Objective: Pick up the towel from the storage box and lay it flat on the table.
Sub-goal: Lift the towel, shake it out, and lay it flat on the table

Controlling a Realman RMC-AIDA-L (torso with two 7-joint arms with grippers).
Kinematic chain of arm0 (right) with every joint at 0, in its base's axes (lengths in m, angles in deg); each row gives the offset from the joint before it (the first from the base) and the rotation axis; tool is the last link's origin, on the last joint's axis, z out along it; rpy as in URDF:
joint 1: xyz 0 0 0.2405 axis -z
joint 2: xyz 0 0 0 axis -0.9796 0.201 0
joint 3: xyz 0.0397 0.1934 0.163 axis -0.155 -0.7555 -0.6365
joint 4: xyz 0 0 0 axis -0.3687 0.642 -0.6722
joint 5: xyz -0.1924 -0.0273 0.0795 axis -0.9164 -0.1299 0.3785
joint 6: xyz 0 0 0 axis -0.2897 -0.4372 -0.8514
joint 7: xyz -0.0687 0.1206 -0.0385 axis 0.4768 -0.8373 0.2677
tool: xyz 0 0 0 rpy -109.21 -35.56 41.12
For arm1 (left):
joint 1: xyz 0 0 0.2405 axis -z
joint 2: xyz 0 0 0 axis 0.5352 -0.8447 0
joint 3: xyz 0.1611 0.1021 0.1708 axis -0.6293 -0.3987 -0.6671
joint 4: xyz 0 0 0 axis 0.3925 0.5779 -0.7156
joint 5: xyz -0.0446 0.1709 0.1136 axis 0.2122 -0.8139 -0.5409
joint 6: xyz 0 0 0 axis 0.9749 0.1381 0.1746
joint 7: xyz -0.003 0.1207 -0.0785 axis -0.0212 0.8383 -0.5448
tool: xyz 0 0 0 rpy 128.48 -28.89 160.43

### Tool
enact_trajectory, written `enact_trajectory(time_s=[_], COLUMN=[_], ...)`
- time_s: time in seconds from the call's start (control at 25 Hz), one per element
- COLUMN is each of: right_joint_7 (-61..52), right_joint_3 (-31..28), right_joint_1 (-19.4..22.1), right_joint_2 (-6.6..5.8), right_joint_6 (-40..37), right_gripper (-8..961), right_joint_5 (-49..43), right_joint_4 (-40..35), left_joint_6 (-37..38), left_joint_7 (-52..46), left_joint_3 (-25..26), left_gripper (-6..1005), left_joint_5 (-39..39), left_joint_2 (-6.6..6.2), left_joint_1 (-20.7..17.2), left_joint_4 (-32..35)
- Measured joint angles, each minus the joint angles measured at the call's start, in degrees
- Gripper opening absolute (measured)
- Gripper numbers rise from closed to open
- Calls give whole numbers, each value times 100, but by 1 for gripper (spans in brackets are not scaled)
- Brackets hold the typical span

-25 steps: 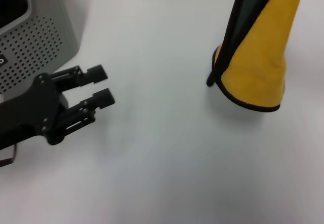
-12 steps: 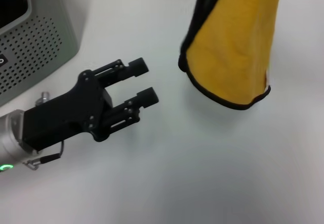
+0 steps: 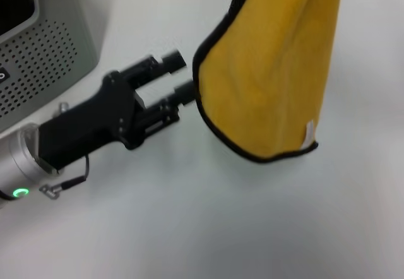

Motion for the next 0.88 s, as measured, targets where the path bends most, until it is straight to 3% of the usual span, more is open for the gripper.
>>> enact_trajectory(time_s=[0.24, 0.48, 0.88], right_joint_7=[-97, -128, -90], right_joint_3=[-1, -4, -42], right_joint_1=[39, 43, -7], right_joint_2=[3, 53, 111], right_joint_6=[-199, -233, -156], right_gripper=[9, 10, 11], right_joint_5=[-27, -44, -141], right_joint_4=[37, 45, 69], left_joint_6=[54, 169, 296], left_joint_7=[-147, -500, -484], left_joint_3=[-7, -272, -355], left_gripper=[591, 592, 588], left_joint_5=[368, 41, -94], left_joint_2=[-46, -137, -22], left_joint_1=[-66, 83, 319], left_joint_4=[26, 52, 0])
